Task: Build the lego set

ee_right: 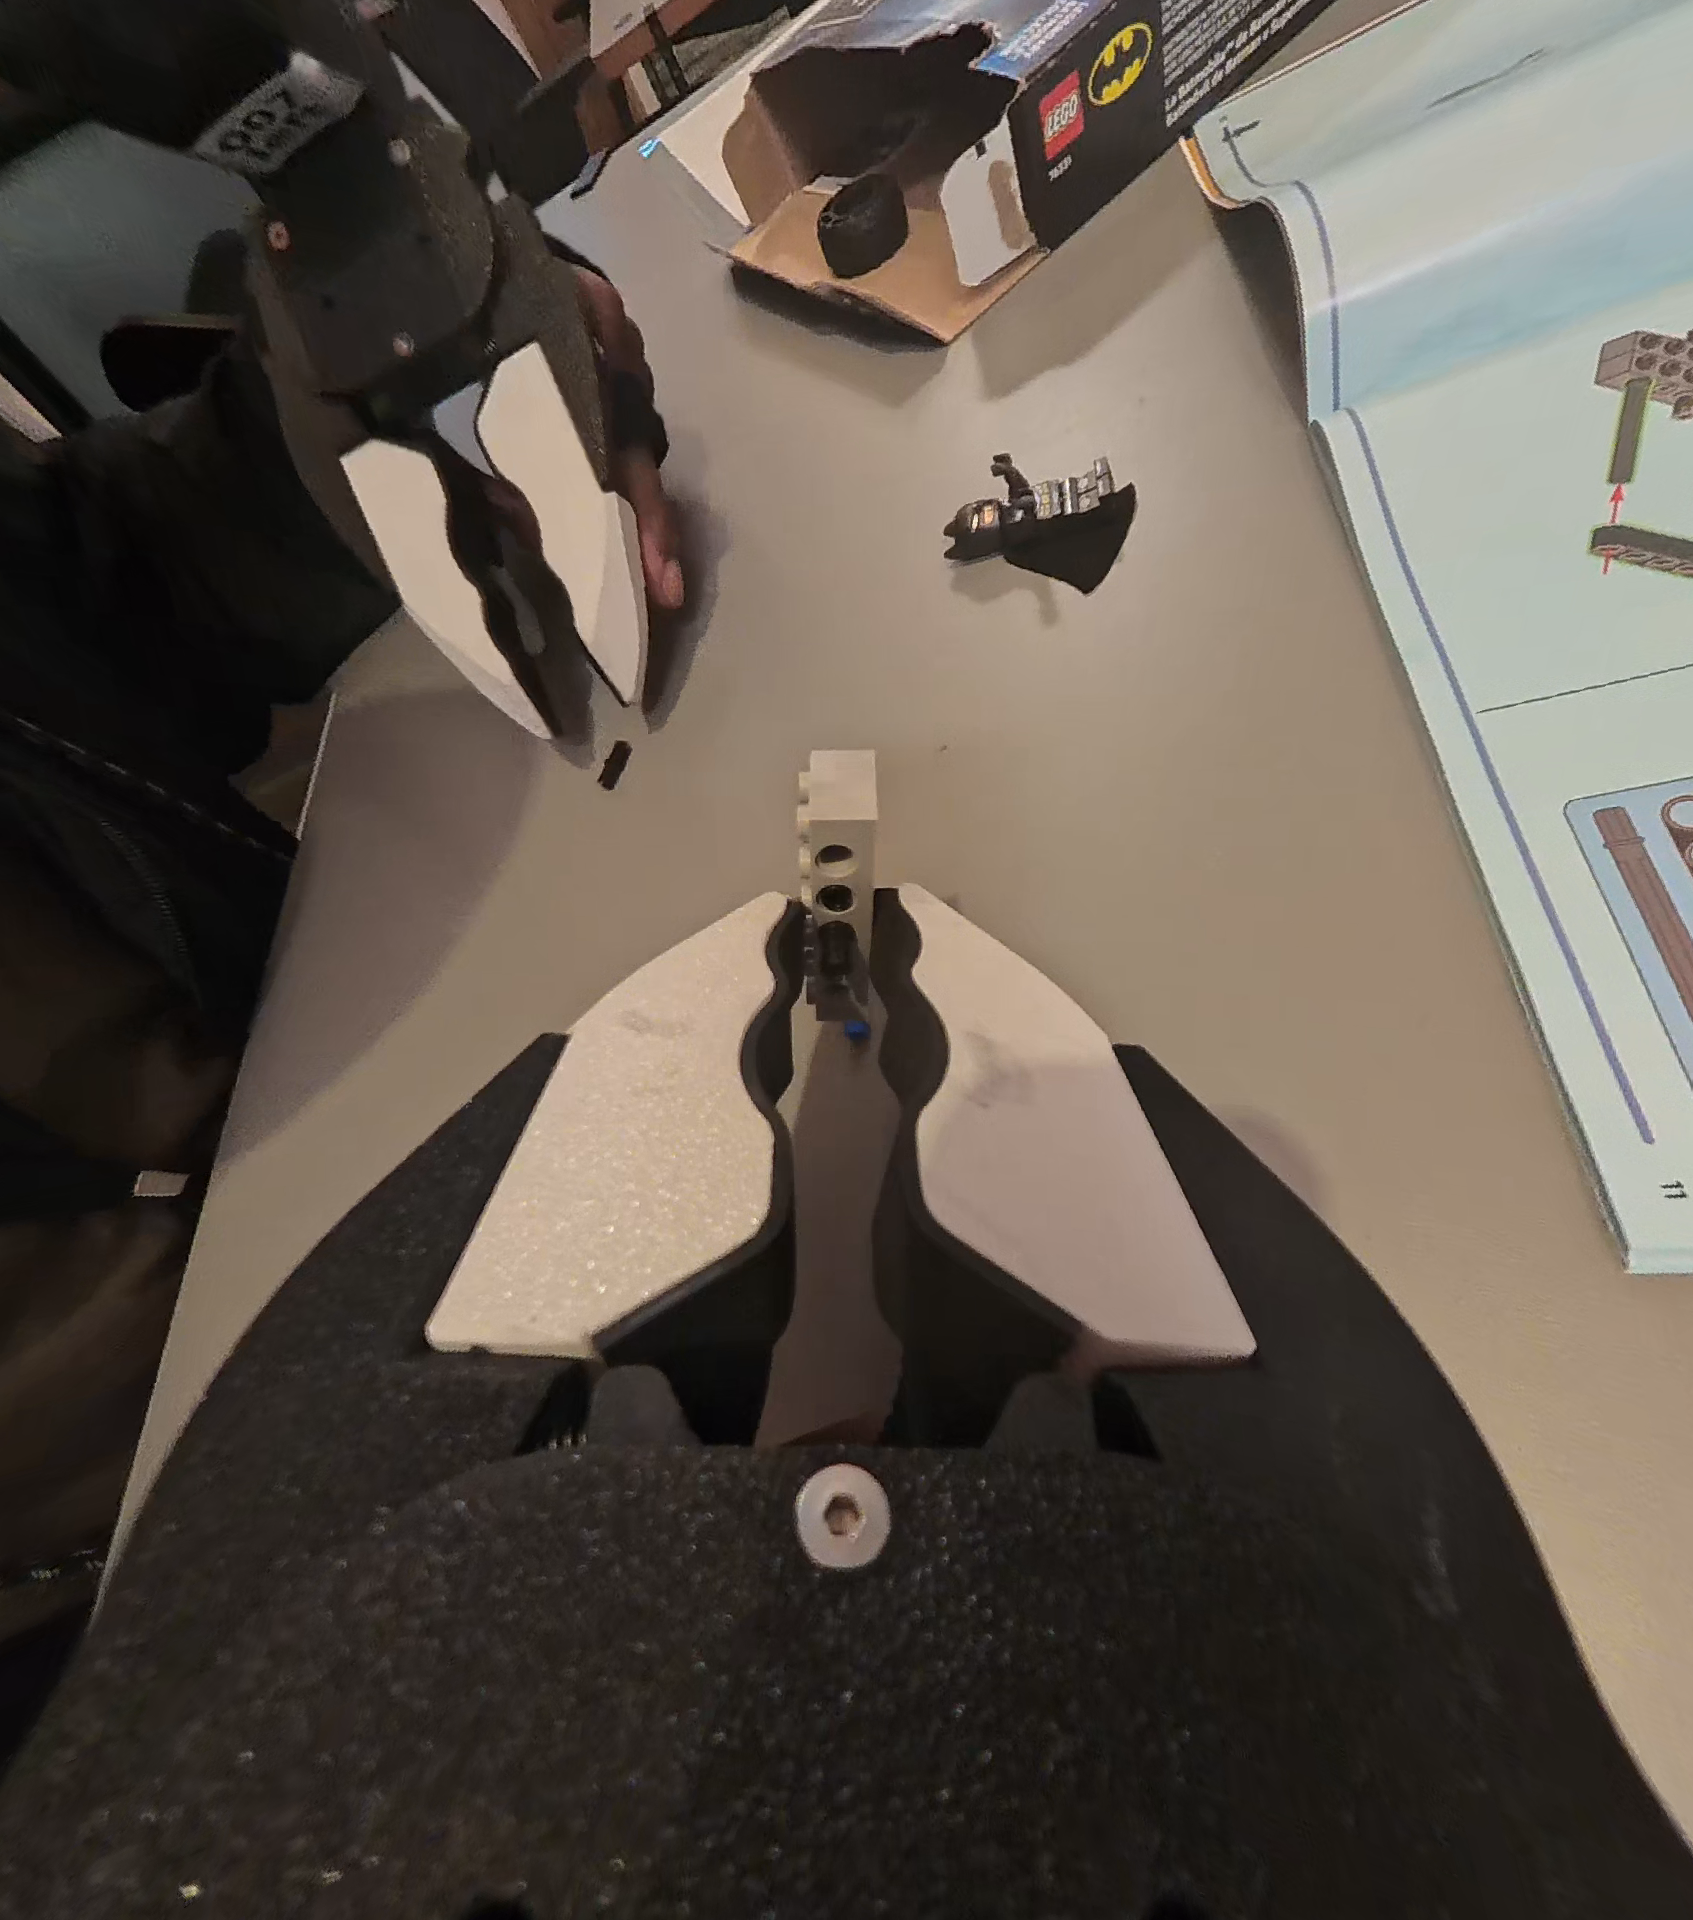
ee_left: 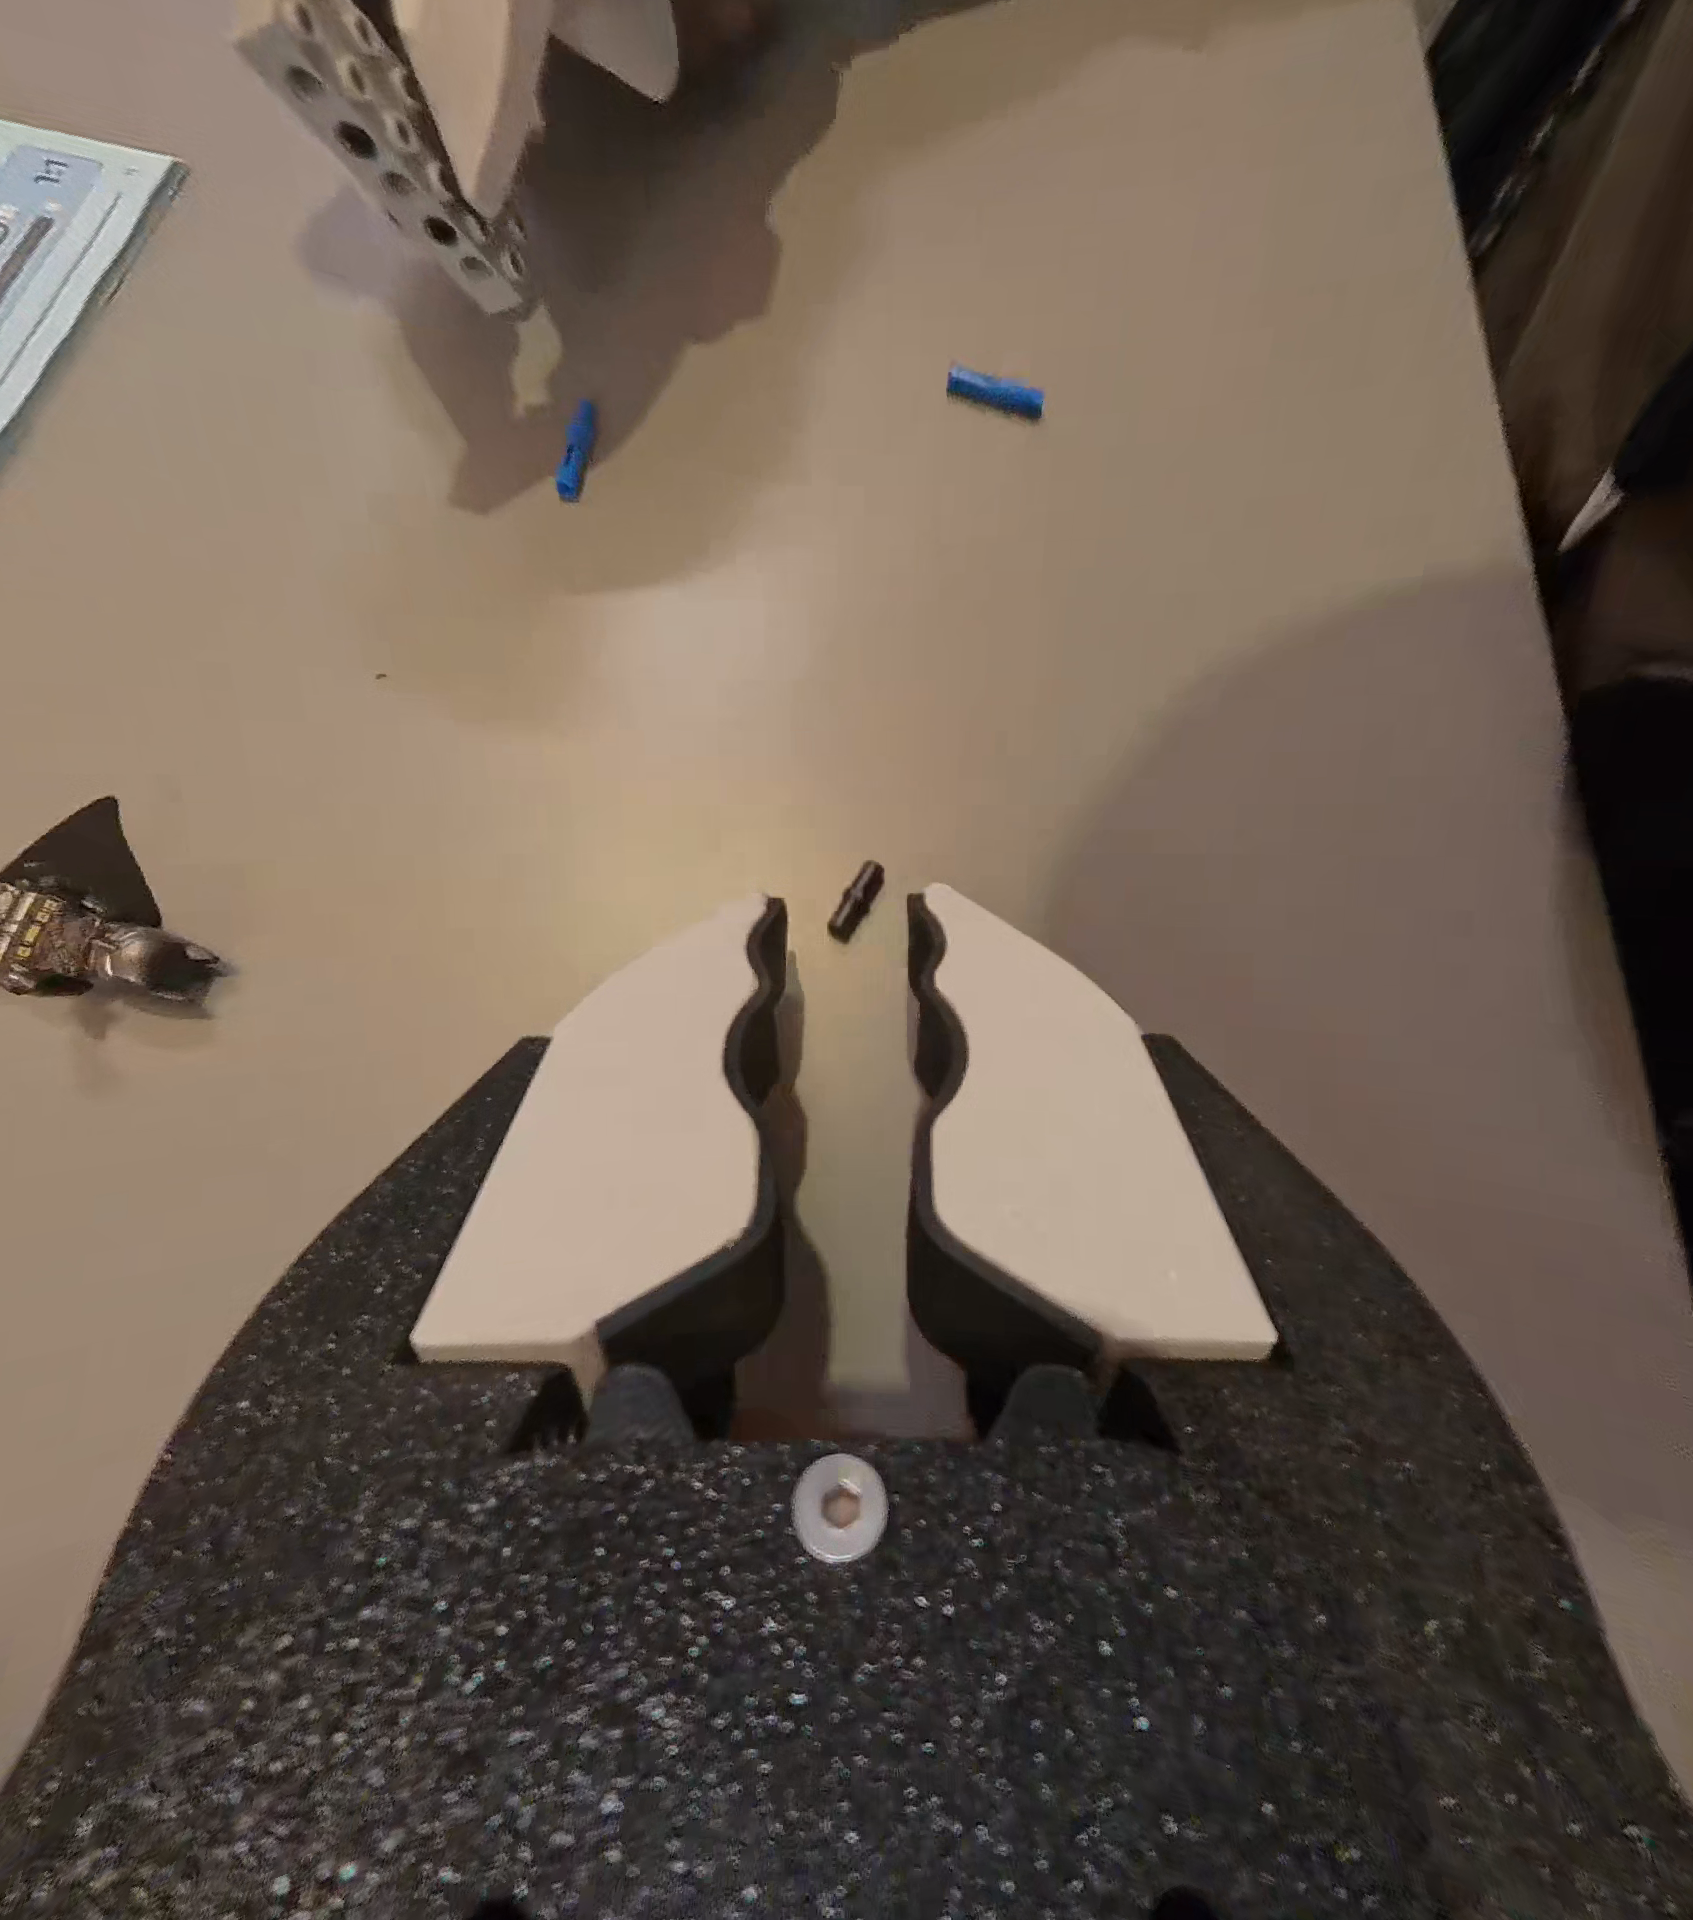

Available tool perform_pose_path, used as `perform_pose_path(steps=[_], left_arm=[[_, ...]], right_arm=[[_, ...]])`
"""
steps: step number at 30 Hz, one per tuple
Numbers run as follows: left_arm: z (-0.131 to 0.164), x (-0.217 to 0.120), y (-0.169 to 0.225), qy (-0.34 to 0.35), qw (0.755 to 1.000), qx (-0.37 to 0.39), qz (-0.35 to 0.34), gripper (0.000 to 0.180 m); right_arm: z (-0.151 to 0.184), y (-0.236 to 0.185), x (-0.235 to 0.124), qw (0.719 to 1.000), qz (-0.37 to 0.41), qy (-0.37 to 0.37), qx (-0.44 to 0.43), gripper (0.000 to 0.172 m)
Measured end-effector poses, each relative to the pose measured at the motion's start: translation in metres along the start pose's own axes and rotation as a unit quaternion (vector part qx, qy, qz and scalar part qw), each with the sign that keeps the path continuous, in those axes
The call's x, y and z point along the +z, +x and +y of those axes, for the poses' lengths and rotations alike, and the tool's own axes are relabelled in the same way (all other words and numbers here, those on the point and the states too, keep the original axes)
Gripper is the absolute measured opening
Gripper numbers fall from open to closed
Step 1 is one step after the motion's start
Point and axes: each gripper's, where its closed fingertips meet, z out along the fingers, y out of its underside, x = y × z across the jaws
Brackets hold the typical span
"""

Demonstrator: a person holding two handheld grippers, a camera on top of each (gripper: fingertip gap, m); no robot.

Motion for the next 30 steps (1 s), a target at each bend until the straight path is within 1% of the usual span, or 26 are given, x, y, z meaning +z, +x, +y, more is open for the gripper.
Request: perform_pose_path(steps=[3, 7, 10, 13, 16, 19, 30], left_arm=[[0.008, 0.002, 0.001, -0.023, 1.000, 0.016, 0.011, 0.026], [0.007, 0.006, -0.001, -0.031, 0.998, 0.046, 0.032, 0.028], [0.009, 0.010, -0.001, -0.044, 0.995, 0.066, 0.058, 0.021], [0.008, 0.012, -0.005, -0.048, 0.995, 0.077, 0.051, 0.011], [0.007, 0.013, -0.001, -0.050, 0.993, 0.091, 0.057, 0.013], [0.008, 0.012, 0.005, -0.050, 0.990, 0.109, 0.073, 0.024], [0.005, 0.014, -0.003, -0.044, 0.979, 0.167, 0.104, 0.023]], right_arm=[[0.001, -0.001, 0.002, 1.000, -0.004, -0.004, 0.000, 0.012], [0.002, -0.002, 0.002, 1.000, -0.004, -0.005, -0.003, 0.012], [0.003, -0.003, 0.003, 1.000, -0.005, -0.009, -0.005, 0.012], [0.003, -0.003, 0.004, 1.000, -0.004, -0.011, -0.007, 0.012], [0.004, -0.003, 0.004, 1.000, -0.004, -0.011, -0.007, 0.012], [0.004, -0.004, 0.004, 1.000, -0.007, -0.013, -0.006, 0.012], [0.006, -0.006, 0.005, 1.000, -0.012, -0.019, -0.009, 0.012]])
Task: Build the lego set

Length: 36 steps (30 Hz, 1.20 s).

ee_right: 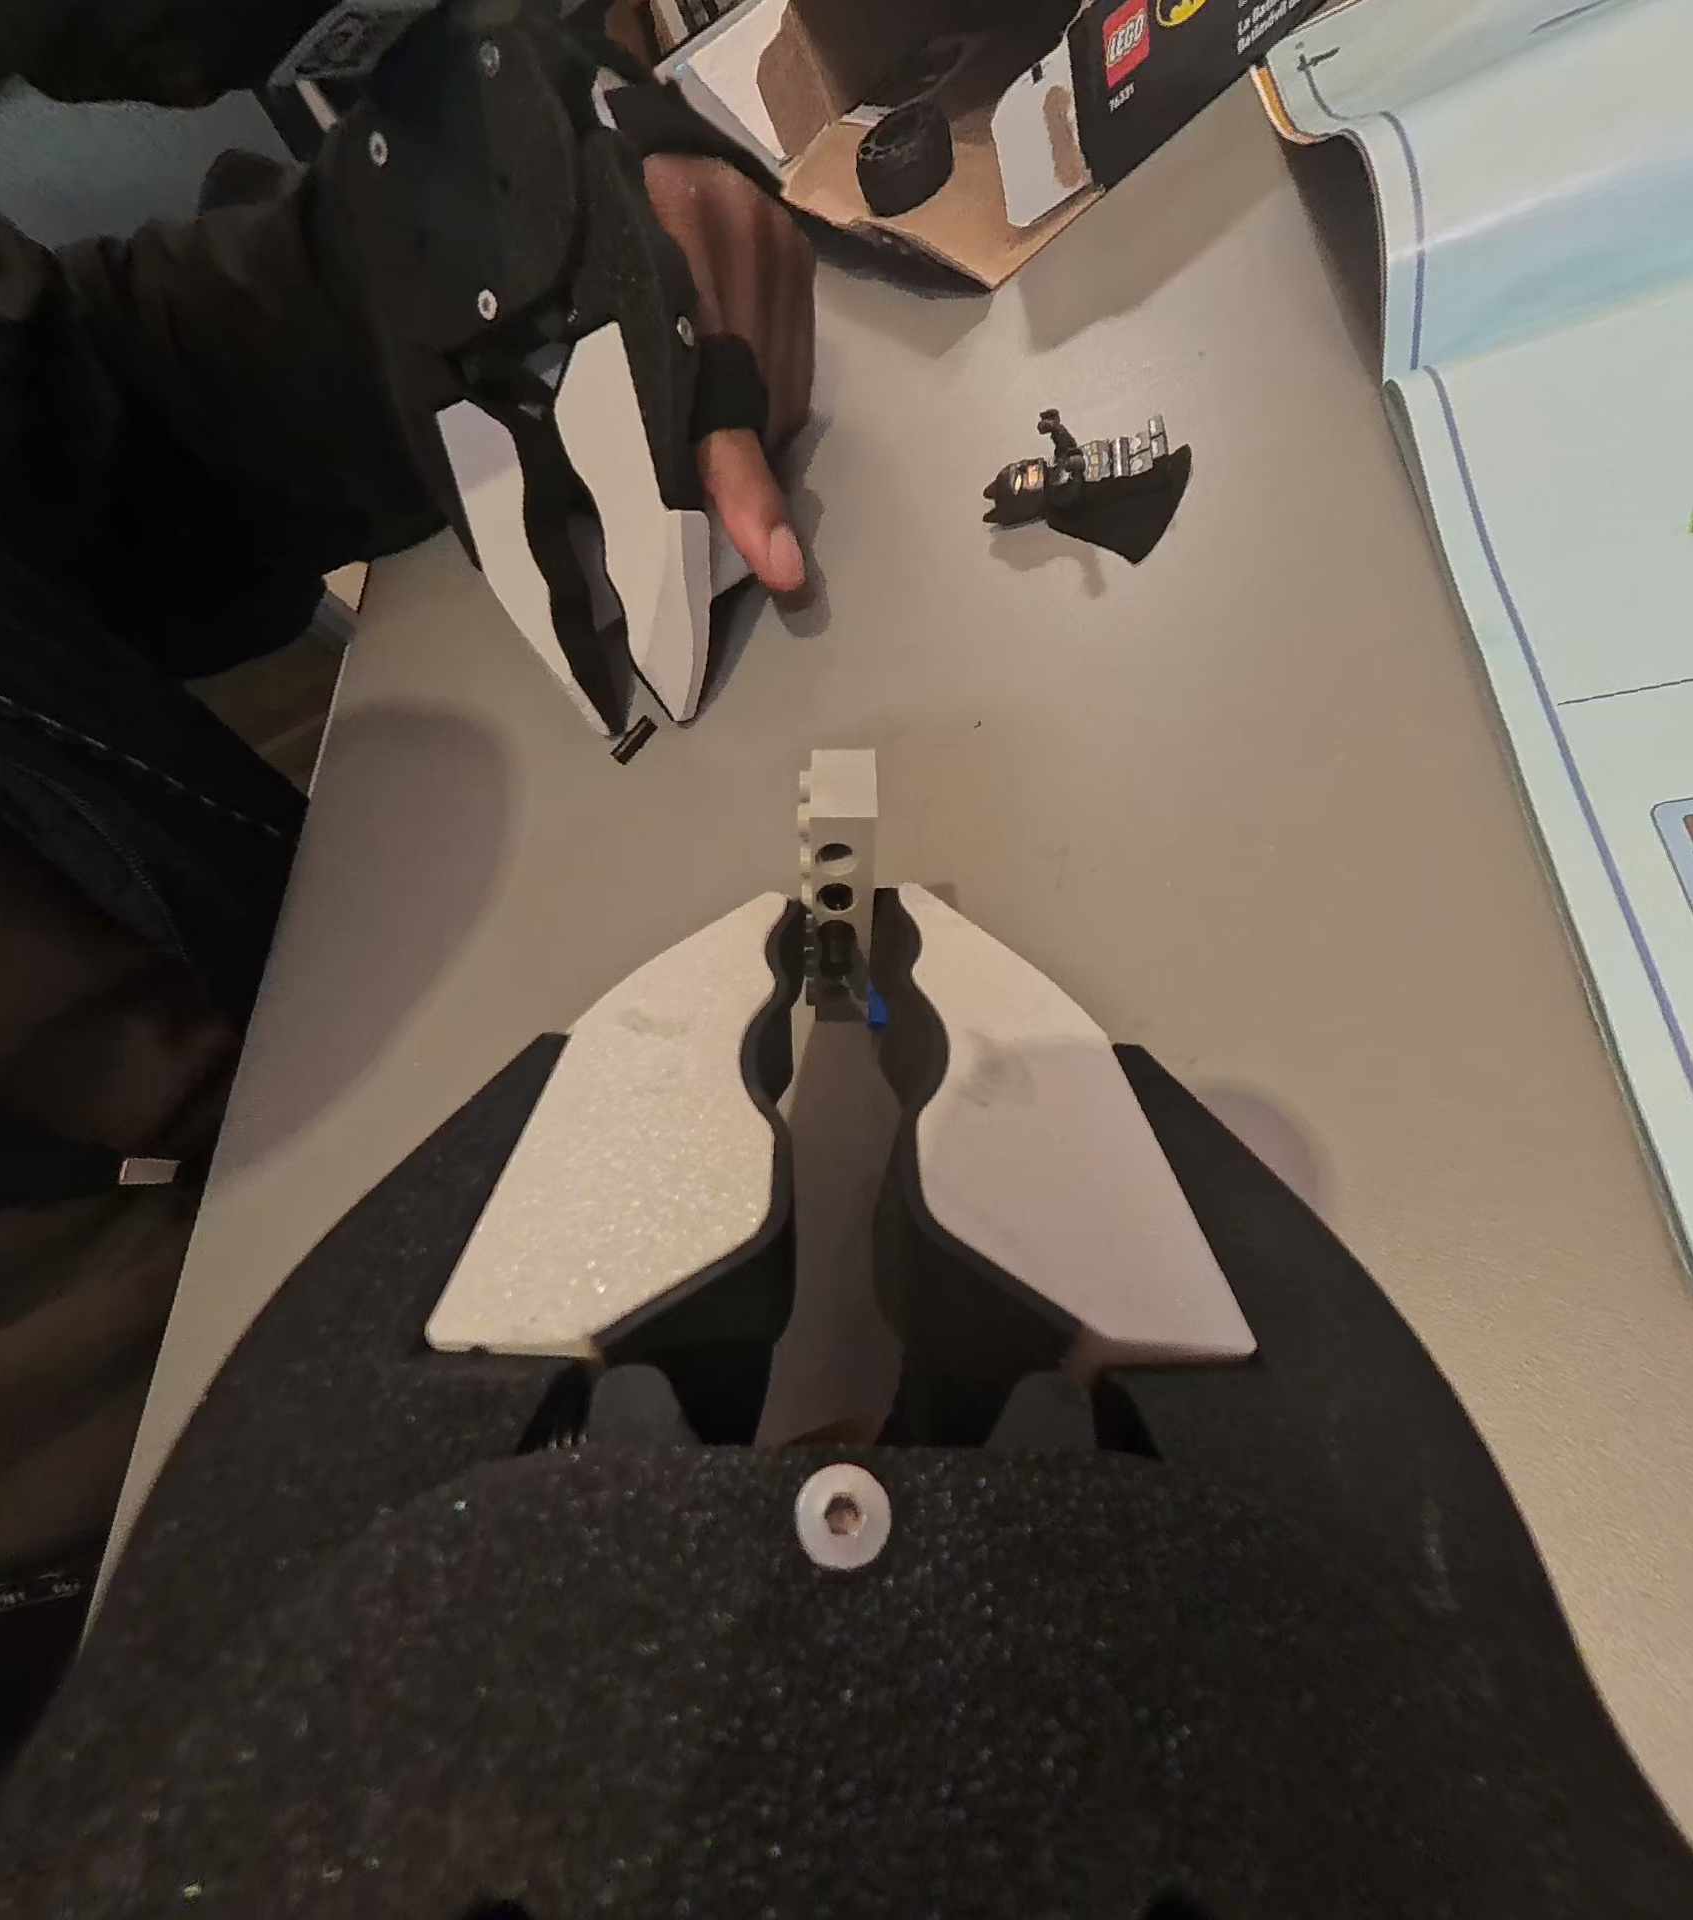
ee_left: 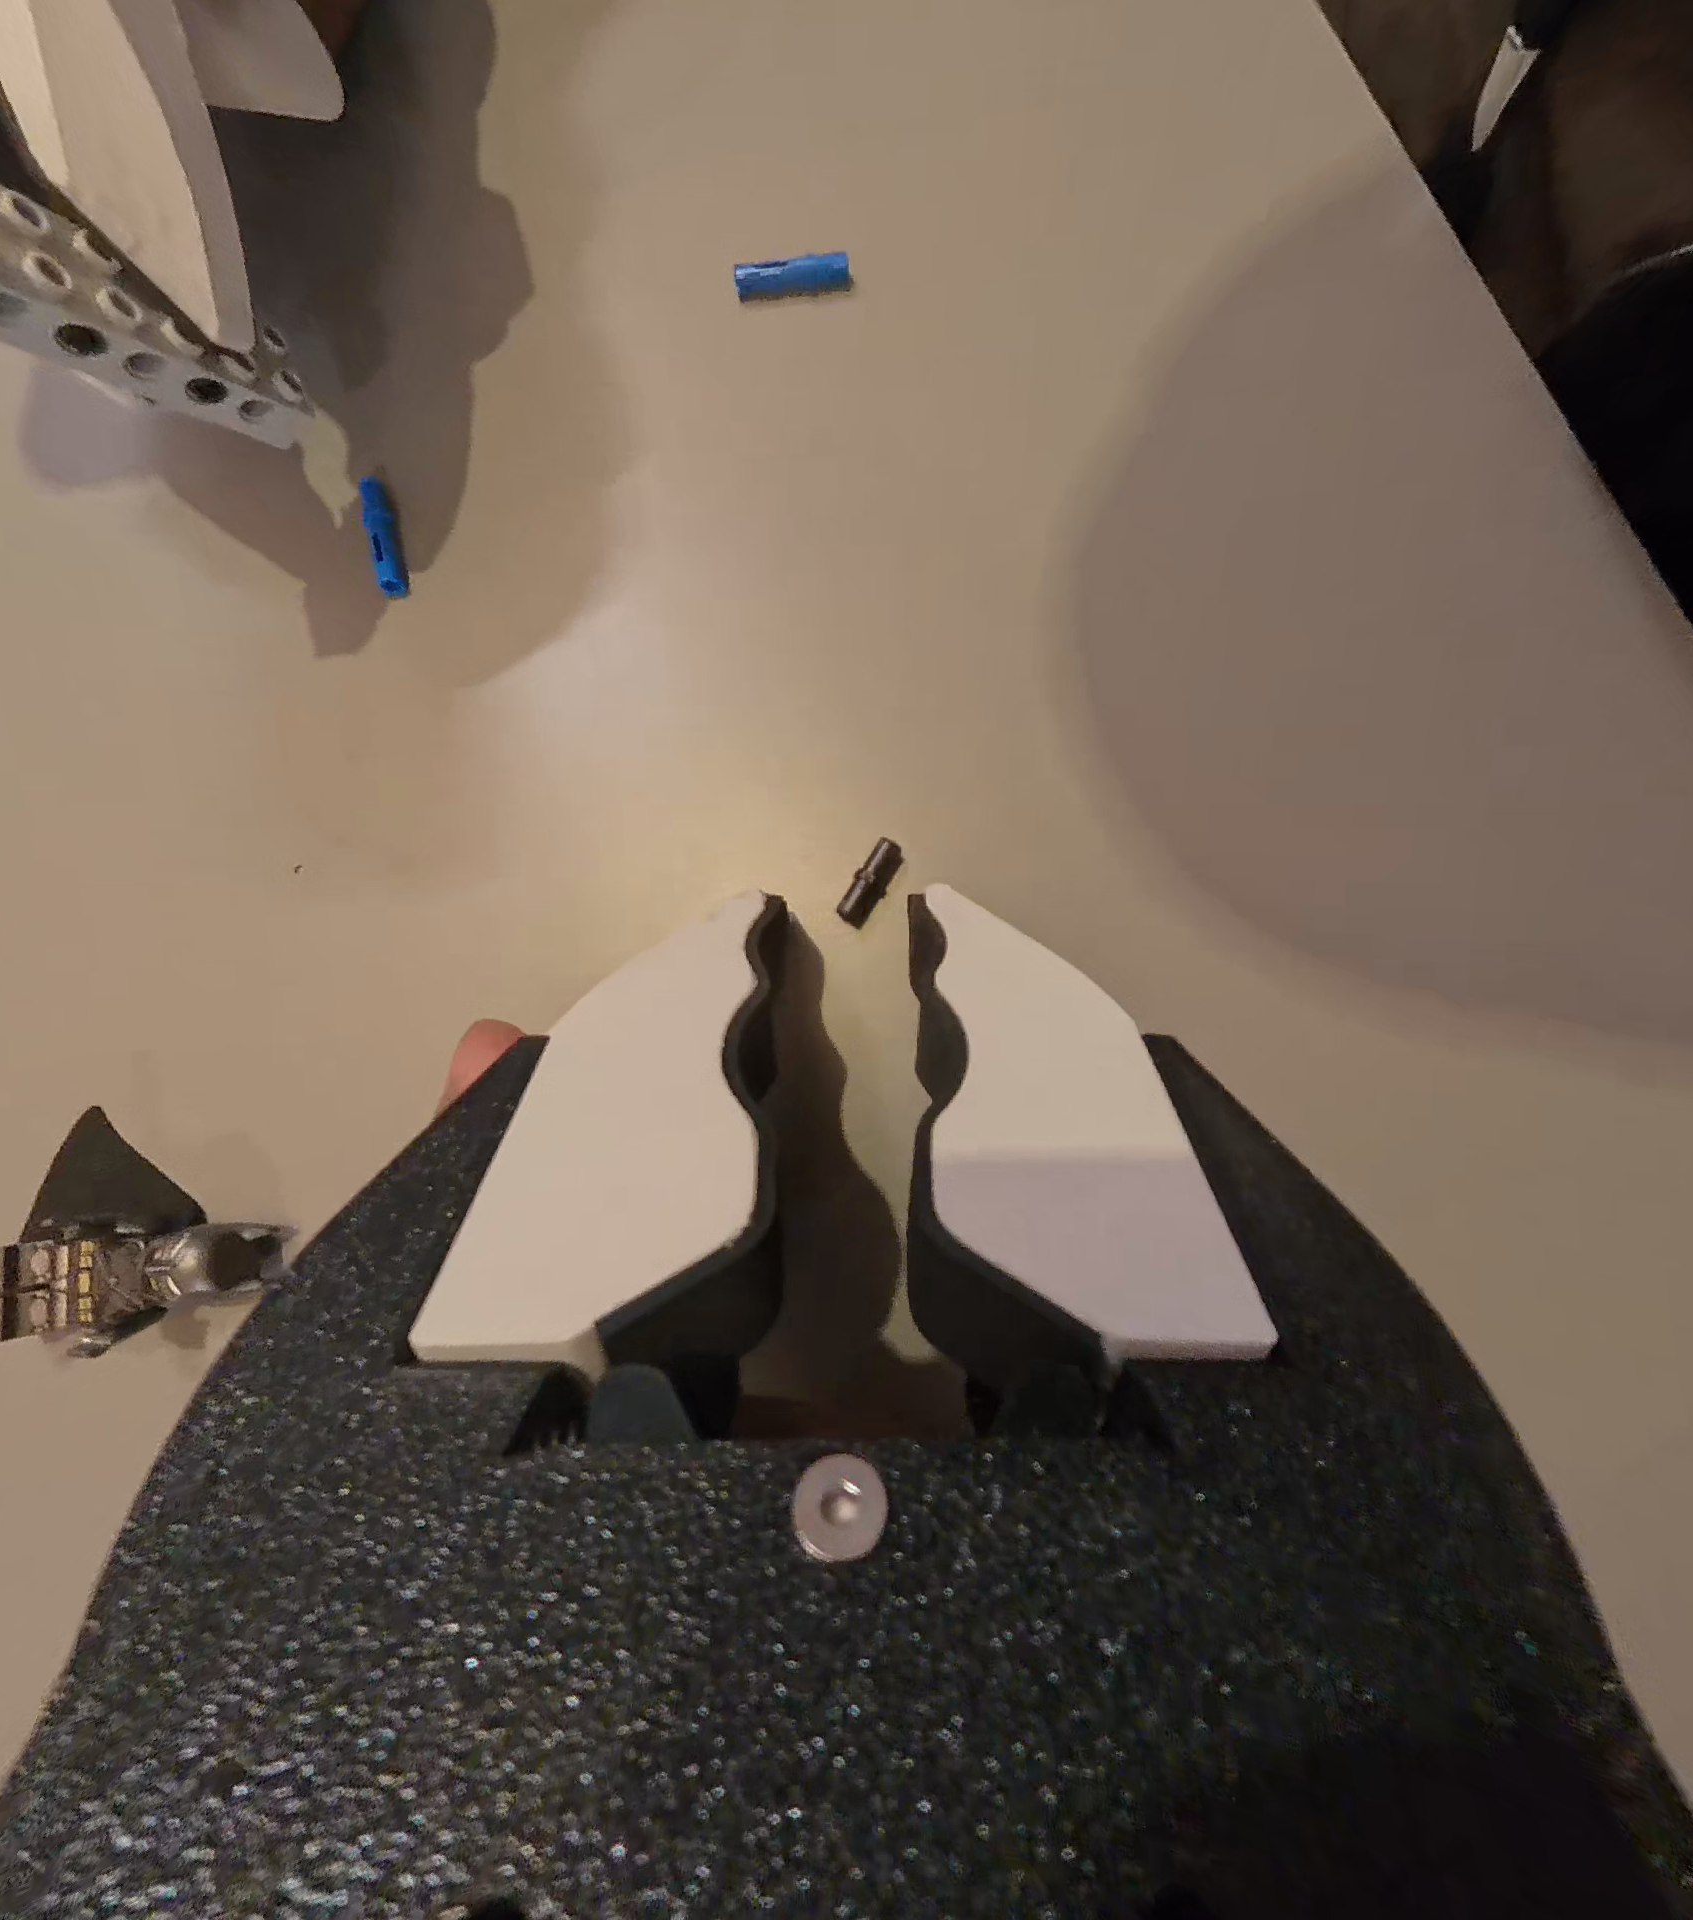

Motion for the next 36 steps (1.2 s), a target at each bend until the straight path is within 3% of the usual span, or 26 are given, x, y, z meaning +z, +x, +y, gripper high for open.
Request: perform_pose_path(steps=[10, 20, 24, 28, 36], left_arm=[[-0.002, 0.002, -0.001, 0.001, 0.997, 0.033, 0.065, 0.019], [-0.004, 0.005, 0.001, 0.002, 0.996, 0.052, 0.066, 0.019], [-0.003, 0.004, 0.002, 0.003, 0.996, 0.052, 0.069, 0.006], [-0.004, 0.004, 0.000, 0.006, 0.997, 0.036, 0.070, 0.005], [-0.035, -0.002, -0.051, 0.091, 0.987, -0.103, -0.083, 0.004]], right_arm=[[0.001, -0.001, 0.001, 1.000, -0.005, -0.004, -0.001, 0.012], [0.002, -0.003, 0.002, 1.000, -0.011, -0.009, 0.000, 0.012], [0.002, -0.002, 0.001, 1.000, -0.013, -0.008, 0.003, 0.012], [0.002, -0.003, 0.002, 1.000, -0.013, -0.009, -0.001, 0.012], [-0.007, -0.016, 0.004, 0.997, -0.014, 0.016, -0.072, 0.012]])
